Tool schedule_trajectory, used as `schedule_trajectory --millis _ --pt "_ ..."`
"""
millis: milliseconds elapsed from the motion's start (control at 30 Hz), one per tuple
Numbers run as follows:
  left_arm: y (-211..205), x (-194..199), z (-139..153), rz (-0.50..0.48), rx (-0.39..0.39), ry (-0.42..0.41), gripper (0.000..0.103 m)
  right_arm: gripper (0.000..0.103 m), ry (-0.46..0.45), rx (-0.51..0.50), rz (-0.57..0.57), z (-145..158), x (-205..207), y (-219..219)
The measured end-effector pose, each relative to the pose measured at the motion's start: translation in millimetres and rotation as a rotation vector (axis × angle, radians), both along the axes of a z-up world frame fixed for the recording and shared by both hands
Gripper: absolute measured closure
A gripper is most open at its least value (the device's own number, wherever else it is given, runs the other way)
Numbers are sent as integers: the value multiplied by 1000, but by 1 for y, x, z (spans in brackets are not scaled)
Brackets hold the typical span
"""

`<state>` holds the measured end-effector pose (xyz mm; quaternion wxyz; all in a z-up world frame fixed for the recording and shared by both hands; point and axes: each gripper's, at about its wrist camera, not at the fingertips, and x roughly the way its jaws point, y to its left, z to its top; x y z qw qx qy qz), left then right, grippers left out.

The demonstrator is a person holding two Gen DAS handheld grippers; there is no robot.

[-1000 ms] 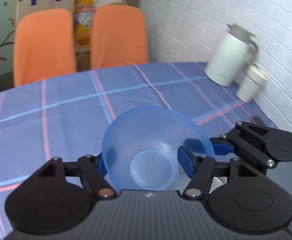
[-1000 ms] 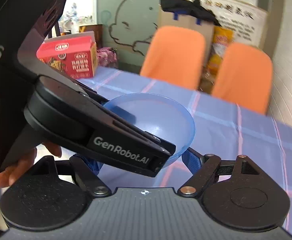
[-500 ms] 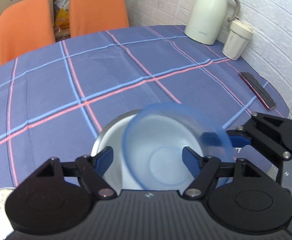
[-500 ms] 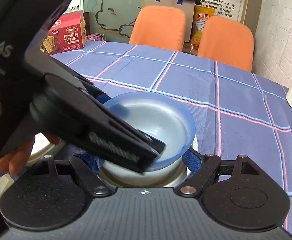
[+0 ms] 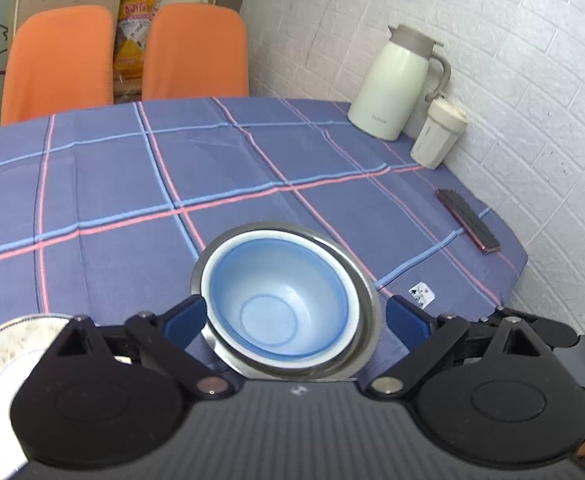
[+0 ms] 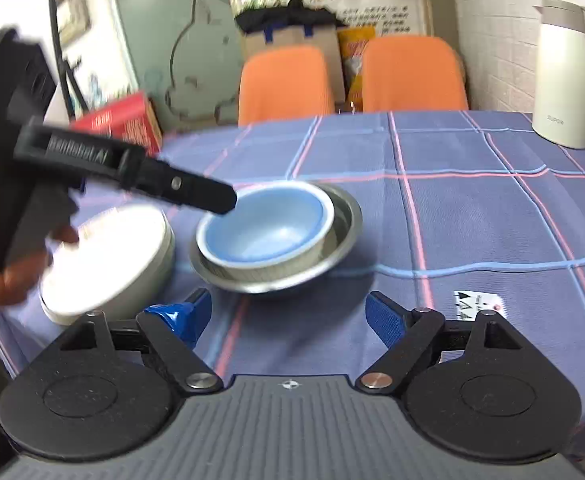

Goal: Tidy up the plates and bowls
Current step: 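Carry the blue bowl into the white bowl and open the left tool, then grip the rim of the steel bowl with the left tool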

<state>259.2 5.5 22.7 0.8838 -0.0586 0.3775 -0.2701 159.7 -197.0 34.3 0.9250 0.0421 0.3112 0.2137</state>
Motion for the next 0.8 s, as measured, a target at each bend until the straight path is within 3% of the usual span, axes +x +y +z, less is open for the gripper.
schedule_trajectory --millis 333,600,800 --pt "16 -23 0 299 -17 -97 5 31 -89 41 -161 -7 0 5" --pt "22 3 -14 283 2 -2 5 31 -30 82 -207 -18 7 -5" --pt "10 34 -21 205 91 42 5 31 -8 53 -184 -22 24 5"
